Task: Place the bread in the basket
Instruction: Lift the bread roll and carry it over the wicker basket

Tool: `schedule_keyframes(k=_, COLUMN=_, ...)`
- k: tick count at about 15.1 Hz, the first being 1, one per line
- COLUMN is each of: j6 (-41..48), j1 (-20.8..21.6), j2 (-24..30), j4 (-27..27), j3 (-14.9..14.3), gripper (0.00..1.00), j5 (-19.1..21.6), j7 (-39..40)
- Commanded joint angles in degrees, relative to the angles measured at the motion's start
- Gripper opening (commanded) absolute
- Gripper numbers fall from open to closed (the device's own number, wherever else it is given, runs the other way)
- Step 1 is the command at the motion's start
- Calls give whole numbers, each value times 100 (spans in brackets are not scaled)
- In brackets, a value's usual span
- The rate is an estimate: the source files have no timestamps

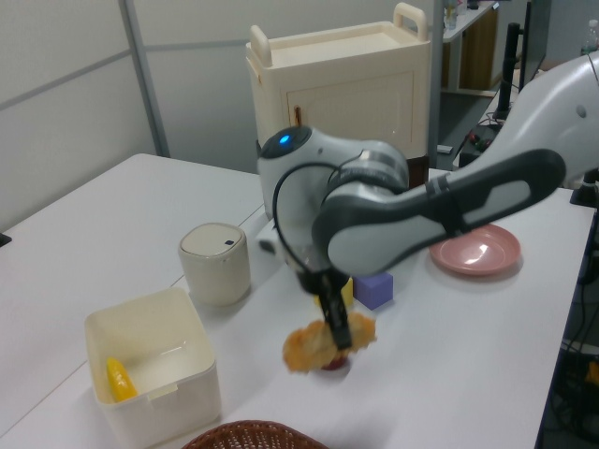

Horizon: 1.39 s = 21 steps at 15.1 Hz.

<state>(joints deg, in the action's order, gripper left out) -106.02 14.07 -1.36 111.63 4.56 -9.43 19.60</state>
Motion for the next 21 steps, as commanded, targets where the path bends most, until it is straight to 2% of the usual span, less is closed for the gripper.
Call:
schedule_keyframes(k=1, j6=73, j1=885, j2=-13, j4=-89, j3=-87, gripper=47, j5=195, j7=-877)
schedule_keyframes(k=6, j6=73, j1=1765, j2=-636, j4=-905, j3=-87, gripper=49, j5=301, j7=-1897)
schedule_keyframes(k=8, j6=64, j1=1959, j2=-848, j4=-1143, j3=-87, gripper=61, j5=302, j7=-2153)
schedule_keyframes(k=9, j6=55, j1=1986, j2=-909, j4=-1205, j3=-87, gripper=76, j5=310, j7=-2197)
schedule_keyframes(k=11, j6=-58, j1=2038, j2=-1006, j4=-1336, j3=-87, gripper=87, j5=302, j7=-2329)
schedule_keyframes(k=12, j6=-129, j1=2047, j2=-1050, j4=-1363, j3=-87, gripper=100, j5=293, j7=-2486)
schedule_keyframes(k=15, j6=-182, j1=1986, j2=-1060, j4=-1390, j3=-96, gripper=100, j5=267, j7=-2655)
schedule_keyframes(k=17, j6=-77, j1=1864, j2=-1007, j4=-1617, j3=-157, gripper=100, j5=284, j7=-2646)
schedule_keyframes(k=21, j6=361, j1=952, j2=-682, j4=-1732, j3=-166, gripper=100, j5=284, j7=-2664)
